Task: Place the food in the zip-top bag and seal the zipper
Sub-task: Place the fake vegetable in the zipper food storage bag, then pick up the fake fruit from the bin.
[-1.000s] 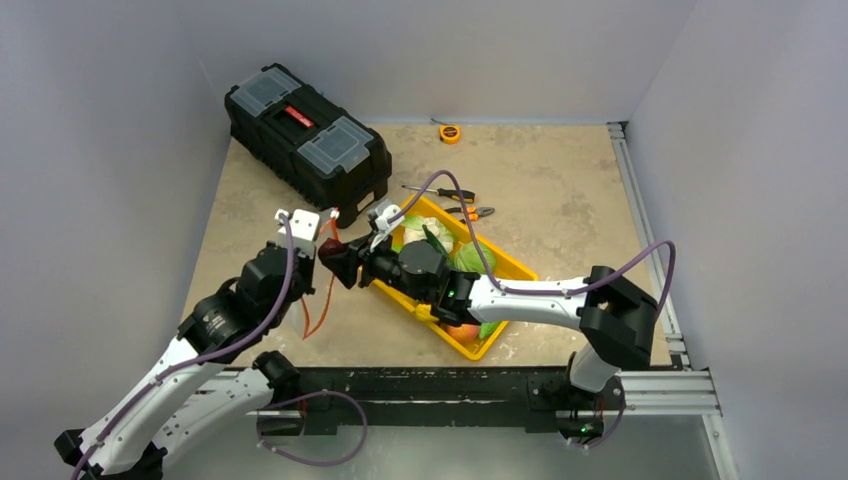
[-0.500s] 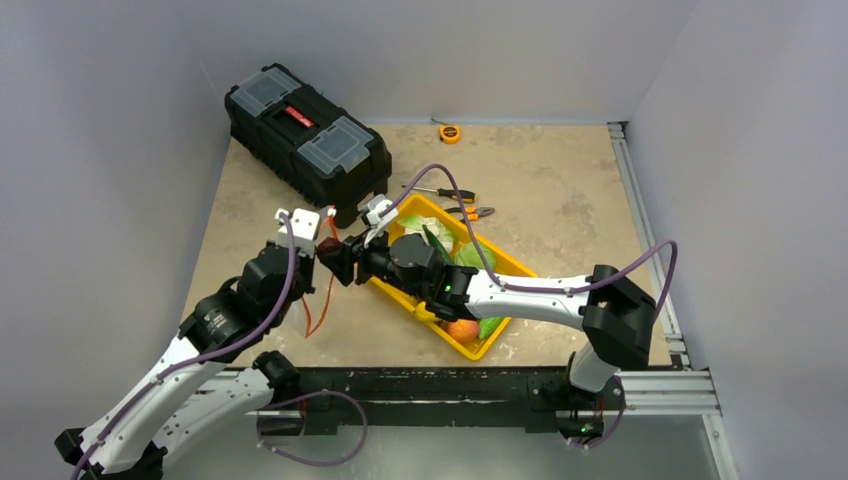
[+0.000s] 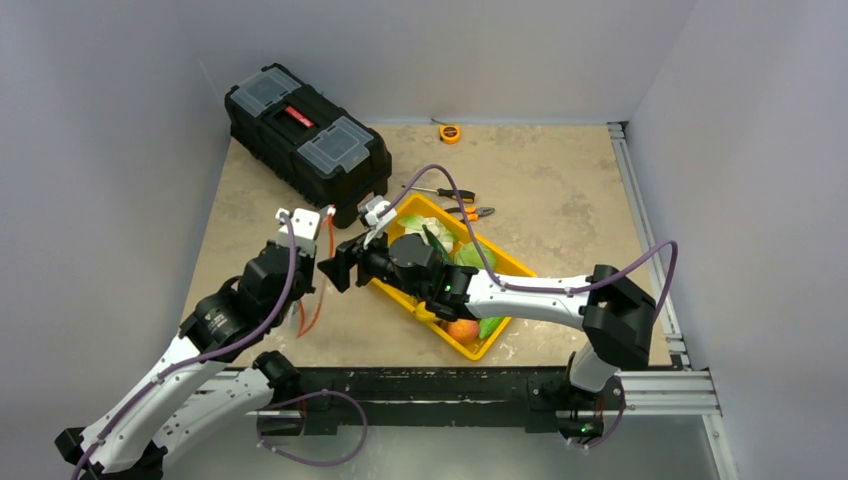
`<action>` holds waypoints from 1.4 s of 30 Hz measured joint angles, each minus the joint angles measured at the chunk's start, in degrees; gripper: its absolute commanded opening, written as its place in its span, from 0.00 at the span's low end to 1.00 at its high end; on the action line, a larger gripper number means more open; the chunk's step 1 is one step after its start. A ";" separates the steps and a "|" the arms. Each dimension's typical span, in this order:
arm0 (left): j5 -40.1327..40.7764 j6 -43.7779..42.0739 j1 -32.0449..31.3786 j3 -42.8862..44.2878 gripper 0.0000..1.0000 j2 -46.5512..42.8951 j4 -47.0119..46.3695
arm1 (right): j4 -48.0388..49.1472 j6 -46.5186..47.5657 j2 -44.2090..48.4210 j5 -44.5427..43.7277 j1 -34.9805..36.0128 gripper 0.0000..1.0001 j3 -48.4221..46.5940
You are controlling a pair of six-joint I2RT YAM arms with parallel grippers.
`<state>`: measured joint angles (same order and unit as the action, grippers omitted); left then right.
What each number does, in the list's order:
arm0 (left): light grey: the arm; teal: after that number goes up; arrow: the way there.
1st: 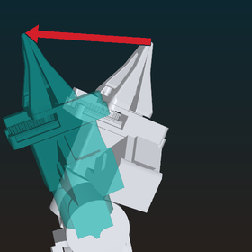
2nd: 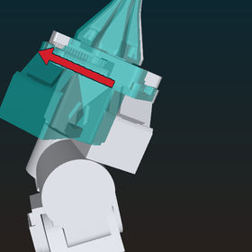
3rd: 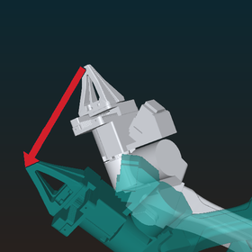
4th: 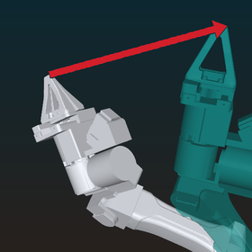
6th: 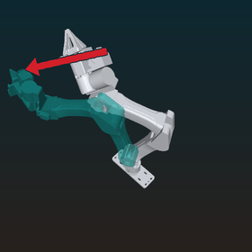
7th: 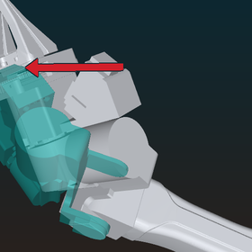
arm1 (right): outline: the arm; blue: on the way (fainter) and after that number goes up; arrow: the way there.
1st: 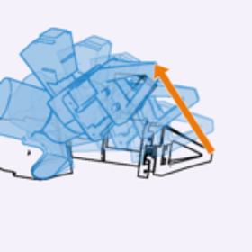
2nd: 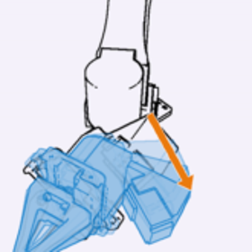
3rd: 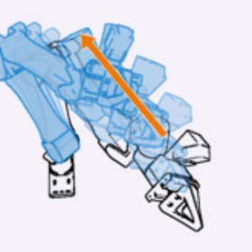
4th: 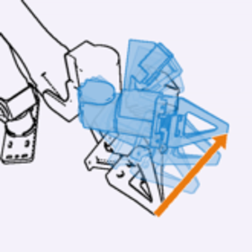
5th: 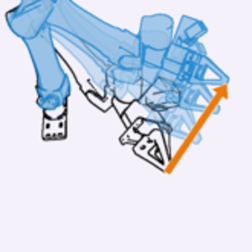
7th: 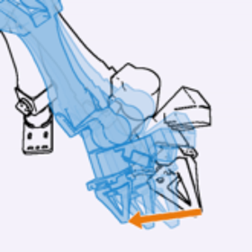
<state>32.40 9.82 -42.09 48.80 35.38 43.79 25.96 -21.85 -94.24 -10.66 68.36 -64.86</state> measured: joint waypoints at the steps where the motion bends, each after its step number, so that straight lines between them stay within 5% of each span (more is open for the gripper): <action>1: 0.00 0.00 0.00 0.00 0.00 0.04 0.00 | -0.13 0.00 0.02 -0.02 0.00 0.70 0.00; 14: 1.14 0.02 0.00 0.00 0.00 1.68 0.04 | -4.22 0.72 10.51 -1.05 0.00 0.69 6.16; 23: 1.07 0.04 0.00 0.00 0.00 2.71 0.52 | -15.63 5.01 24.33 -11.54 0.00 0.74 16.50; 29: -1.18 0.02 0.00 0.00 0.00 2.73 0.50 | -25.73 6.10 27.76 -18.18 -1.16 0.65 19.08; 42: -2.34 0.02 0.00 0.00 0.00 3.26 0.52 | -44.52 12.09 23.54 0.42 -1.90 0.81 15.10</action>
<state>30.06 9.85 -42.09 48.80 38.63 44.31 -18.57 -9.76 -70.70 -10.24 66.46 -49.76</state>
